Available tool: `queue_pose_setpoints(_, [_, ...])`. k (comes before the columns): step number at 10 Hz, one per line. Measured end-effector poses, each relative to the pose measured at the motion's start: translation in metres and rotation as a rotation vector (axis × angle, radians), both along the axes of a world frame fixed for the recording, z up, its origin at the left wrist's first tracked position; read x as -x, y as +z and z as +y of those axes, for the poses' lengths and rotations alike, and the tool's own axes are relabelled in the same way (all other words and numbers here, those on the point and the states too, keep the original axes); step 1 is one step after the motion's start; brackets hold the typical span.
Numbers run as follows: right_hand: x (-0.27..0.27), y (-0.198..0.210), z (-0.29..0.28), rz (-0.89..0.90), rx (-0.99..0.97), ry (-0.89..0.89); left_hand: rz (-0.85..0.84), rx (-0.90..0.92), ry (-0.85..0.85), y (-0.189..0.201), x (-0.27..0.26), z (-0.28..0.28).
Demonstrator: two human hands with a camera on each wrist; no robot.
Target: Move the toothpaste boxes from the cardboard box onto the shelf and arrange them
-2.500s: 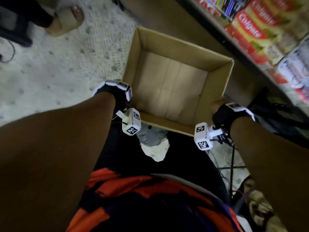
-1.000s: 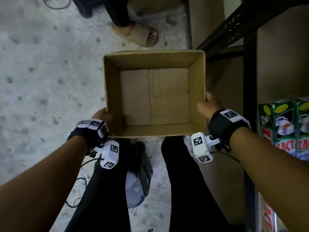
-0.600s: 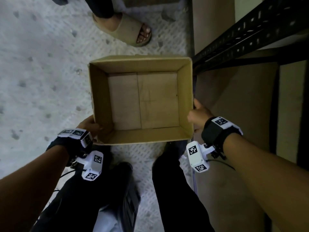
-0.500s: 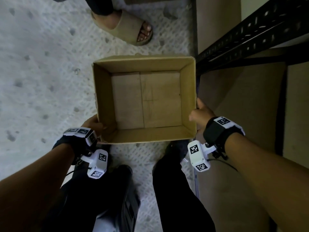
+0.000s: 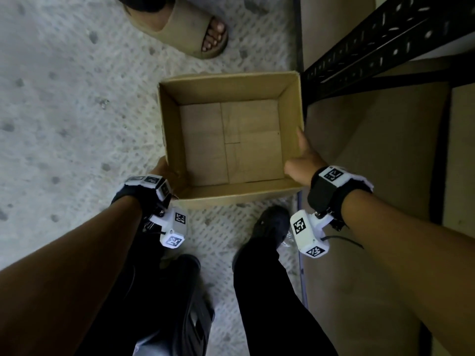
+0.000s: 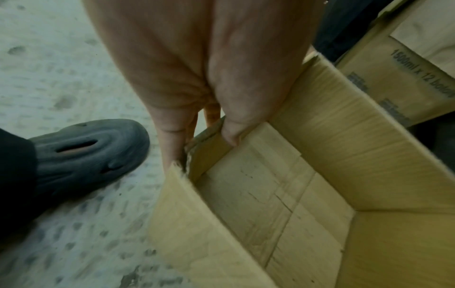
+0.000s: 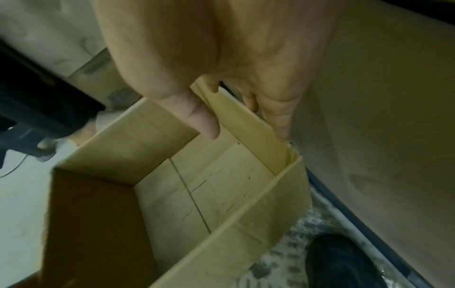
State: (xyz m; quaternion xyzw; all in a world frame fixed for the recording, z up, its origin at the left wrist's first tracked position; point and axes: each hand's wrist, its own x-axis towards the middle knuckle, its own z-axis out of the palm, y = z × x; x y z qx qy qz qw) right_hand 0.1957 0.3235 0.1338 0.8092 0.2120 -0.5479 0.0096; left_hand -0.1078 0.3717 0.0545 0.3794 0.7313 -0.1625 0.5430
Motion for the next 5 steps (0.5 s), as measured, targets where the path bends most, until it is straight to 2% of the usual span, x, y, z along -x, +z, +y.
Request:
queue_pose_setpoints(1, [0.016, 0.015, 0.002, 0.071, -0.034, 0.023, 0.051, 0.031, -0.014, 0.009, -0.015, 0.002])
queue_pose_setpoints(2, [0.044, 0.026, -0.010, 0.149, -0.092, 0.125, 0.131, 0.034, 0.067, 0.033, -0.031, 0.006])
queue_pose_setpoints(3, [0.075, 0.039, -0.039, 0.318, -0.063, 0.258, -0.037, 0.099, 0.158, 0.066, -0.029, 0.000])
queue_pose_setpoints(4, [0.100, 0.063, -0.078, 0.399, 0.005, 0.234, -0.215, 0.195, -0.065, 0.106, -0.023, -0.010])
queue_pose_setpoints(5, [0.119, 0.103, -0.109, 0.358, 0.045, 0.203, -0.247, 0.153, -0.395, 0.148, -0.010, -0.023])
